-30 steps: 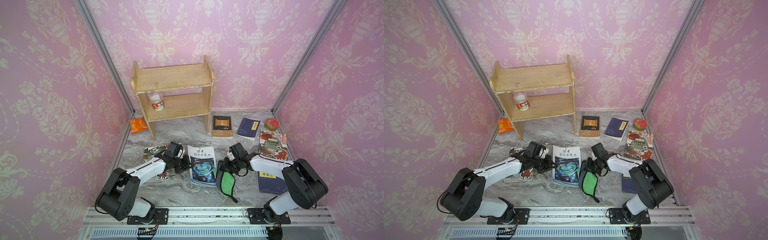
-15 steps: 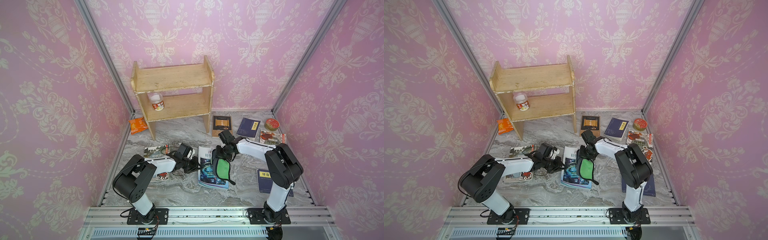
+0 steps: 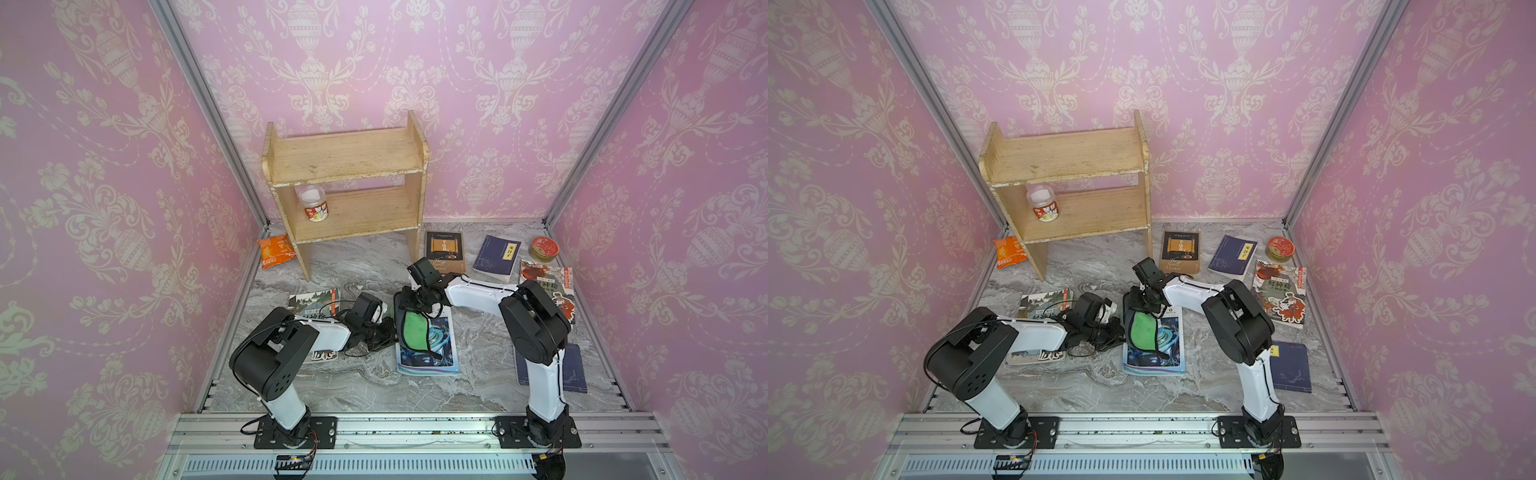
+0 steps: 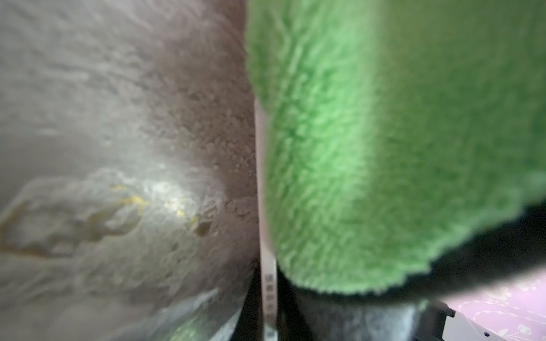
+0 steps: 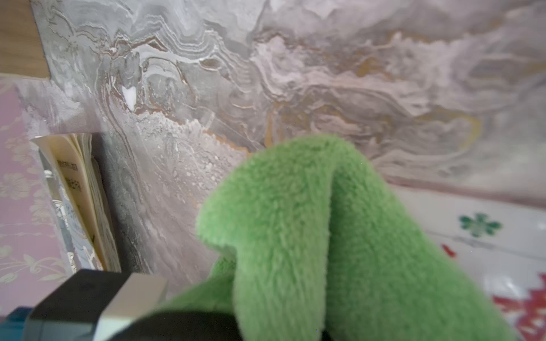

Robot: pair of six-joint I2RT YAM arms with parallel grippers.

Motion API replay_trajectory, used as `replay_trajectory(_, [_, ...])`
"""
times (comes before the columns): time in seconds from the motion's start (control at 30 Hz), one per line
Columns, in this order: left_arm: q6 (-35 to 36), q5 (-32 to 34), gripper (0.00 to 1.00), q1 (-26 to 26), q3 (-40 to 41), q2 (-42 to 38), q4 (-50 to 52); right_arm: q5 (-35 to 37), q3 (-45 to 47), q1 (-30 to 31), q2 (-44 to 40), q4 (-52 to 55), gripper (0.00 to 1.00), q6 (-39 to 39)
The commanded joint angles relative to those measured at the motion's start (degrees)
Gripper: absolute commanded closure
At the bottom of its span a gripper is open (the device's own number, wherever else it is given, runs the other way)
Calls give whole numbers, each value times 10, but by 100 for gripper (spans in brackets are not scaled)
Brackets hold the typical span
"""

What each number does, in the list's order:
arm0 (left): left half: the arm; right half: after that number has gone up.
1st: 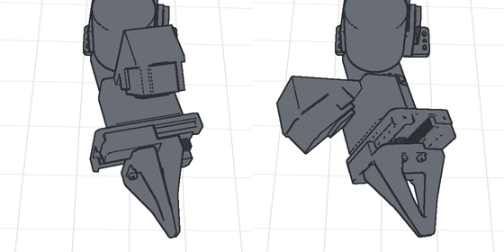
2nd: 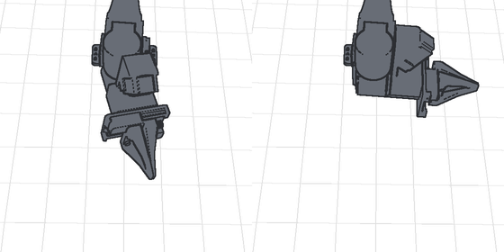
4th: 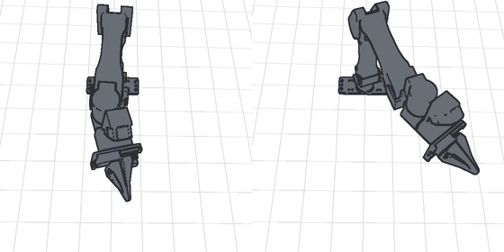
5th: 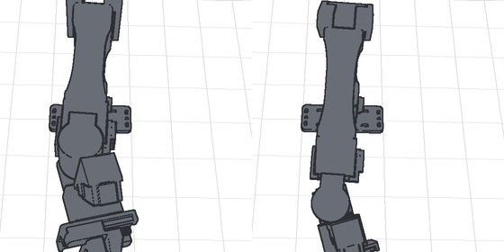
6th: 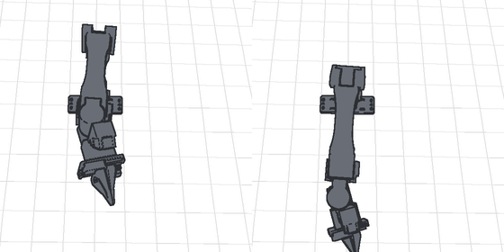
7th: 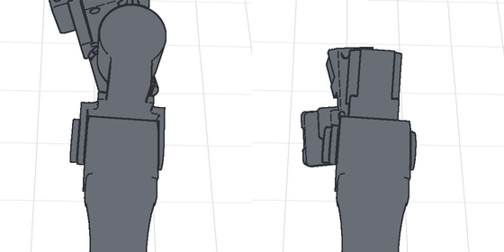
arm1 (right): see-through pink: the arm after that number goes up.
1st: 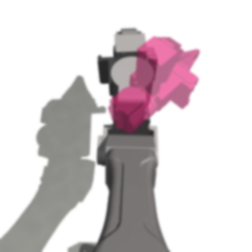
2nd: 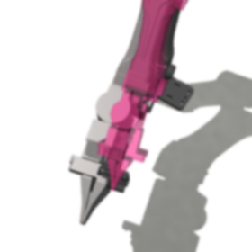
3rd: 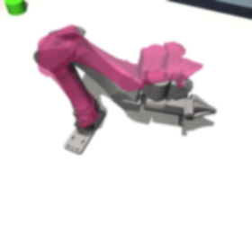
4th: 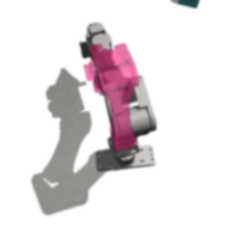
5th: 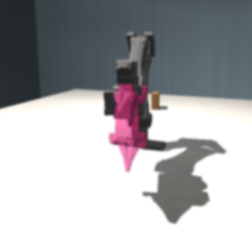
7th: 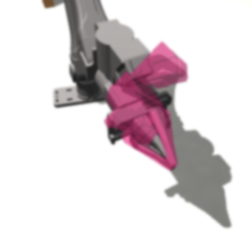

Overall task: Wipe the cover of the book
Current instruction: Wipe the dirt from the cover of the book.

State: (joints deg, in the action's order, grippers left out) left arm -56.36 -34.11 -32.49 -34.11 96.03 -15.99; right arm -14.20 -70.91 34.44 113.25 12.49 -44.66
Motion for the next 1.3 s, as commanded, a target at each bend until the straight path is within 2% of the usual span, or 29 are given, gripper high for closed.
replay_trajectory(0.0, [-22, 26, 100, -7, 32, 4, -7, 52, 129, -66, -23, 69, 100, -6])
replay_trajectory(0.1, [-30, 19, 100, -7, 37, 16, -27, 77, 170, -94, -55, 74, 100, -2])
replay_trajectory(0.2, [-34, 13, 100, -7, 38, 23, -39, 84, 155, -83, -44, 80, 100, -9])
replay_trajectory(0.27, [-35, 10, 100, -7, 37, 23, -40, 72, 115, -55, -12, 80, 100, -13])
replay_trajectory(0.4, [-33, 12, 100, -8, 37, 17, -33, 35, -28, 27, 81, 95, 100, -18])
replay_trajectory(0.53, [-39, 16, 100, -12, 41, 15, -34, -5, -79, 46, 116, 79, 100, -31])
replay_trajectory(0.67, [-53, 20, 100, -14, 52, 17, -53, 8, -9, 7, 75, 75, 100, -18])
replay_trajectory(0.83, [-59, 20, 100, -14, 56, 22, -66, 28, 169, -109, -18, 38, 100, -16])
replay_trajectory(0.97, [-59, 14, 100, -14, 52, 26, -67, 54, 176, -122, -33, 59, 100, 4])
replay_trajectory(1.07, [-57, 8, 100, -14, 48, 26, -63, 42, 128, -94, -3, 54, 100, -12])
replay_trajectory(1.27, [-56, 9, 100, -17, 42, 26, -56, 7, -67, 24, 110, 94, 100, -22])
